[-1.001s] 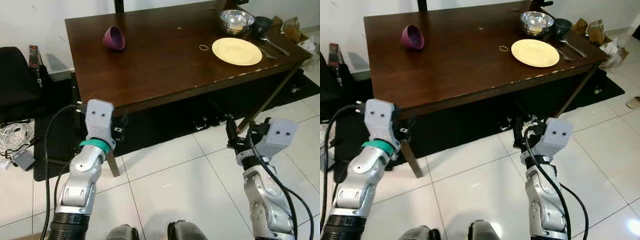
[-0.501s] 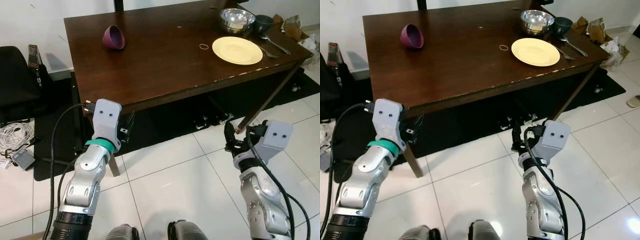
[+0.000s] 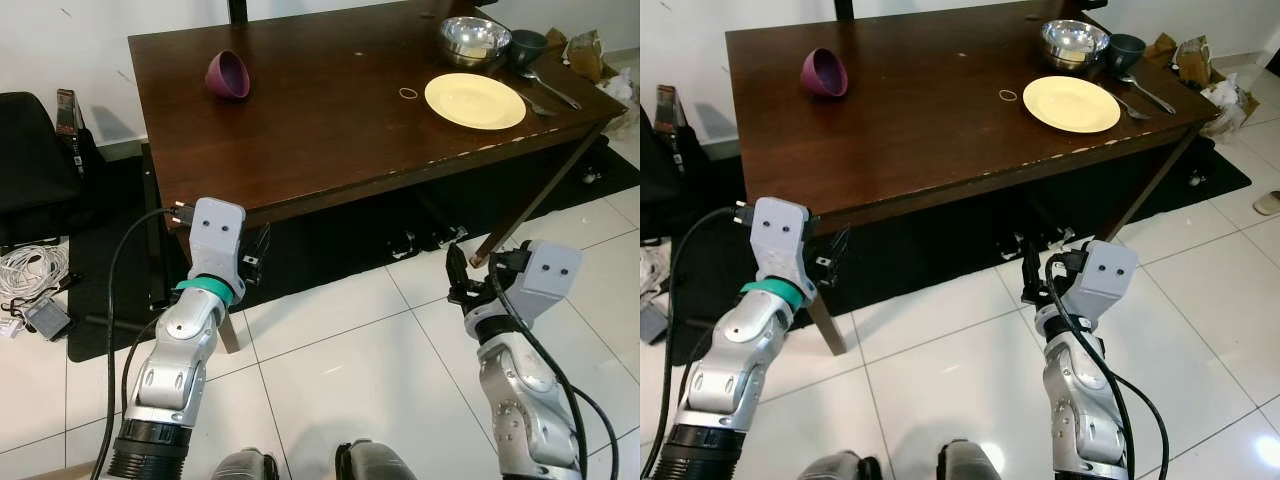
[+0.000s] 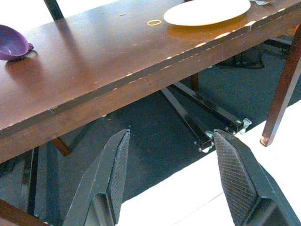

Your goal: Setting the table

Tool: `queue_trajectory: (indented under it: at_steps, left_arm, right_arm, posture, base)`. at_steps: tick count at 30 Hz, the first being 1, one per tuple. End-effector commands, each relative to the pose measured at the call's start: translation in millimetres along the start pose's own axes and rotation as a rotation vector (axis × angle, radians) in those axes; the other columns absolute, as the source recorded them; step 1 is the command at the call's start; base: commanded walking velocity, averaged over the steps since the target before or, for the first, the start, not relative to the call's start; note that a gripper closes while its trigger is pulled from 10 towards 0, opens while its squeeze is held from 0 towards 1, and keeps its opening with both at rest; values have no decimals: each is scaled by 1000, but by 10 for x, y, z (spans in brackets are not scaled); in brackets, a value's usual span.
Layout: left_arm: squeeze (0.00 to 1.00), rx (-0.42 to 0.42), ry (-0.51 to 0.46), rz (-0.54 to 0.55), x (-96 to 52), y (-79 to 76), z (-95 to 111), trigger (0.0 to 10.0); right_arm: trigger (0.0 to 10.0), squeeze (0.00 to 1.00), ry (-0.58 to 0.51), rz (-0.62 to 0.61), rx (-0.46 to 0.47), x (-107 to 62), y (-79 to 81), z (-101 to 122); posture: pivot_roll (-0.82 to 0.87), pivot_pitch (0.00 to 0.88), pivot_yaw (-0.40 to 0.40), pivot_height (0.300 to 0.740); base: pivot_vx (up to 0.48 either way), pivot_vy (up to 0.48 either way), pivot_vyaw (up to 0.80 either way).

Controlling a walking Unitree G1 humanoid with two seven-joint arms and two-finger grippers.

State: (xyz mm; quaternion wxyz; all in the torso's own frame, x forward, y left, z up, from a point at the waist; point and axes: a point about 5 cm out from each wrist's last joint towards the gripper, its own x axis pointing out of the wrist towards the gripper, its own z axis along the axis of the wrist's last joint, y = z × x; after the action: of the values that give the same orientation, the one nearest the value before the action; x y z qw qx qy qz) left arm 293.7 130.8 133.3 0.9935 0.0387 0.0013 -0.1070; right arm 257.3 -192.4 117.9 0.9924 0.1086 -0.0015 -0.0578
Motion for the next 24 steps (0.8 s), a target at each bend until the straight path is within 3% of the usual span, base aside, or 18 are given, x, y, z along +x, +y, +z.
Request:
queue_trajectory:
  at_steps: [1, 24]
  left_arm:
    - [0, 5, 33, 0, 1, -8, -57, 10000]
    - [0, -1, 52, 3, -30, -36, -118, 10000]
  right_arm:
    - [10000, 0, 24, -8, -1, -8, -10, -48]
    - [10000, 0, 33, 2, 12, -10, 32, -71]
  posture:
    - [-107, 0, 41, 740]
    - [-107, 0, 42, 740]
  base:
    - [0, 0, 0]
    - [-386, 0, 0]
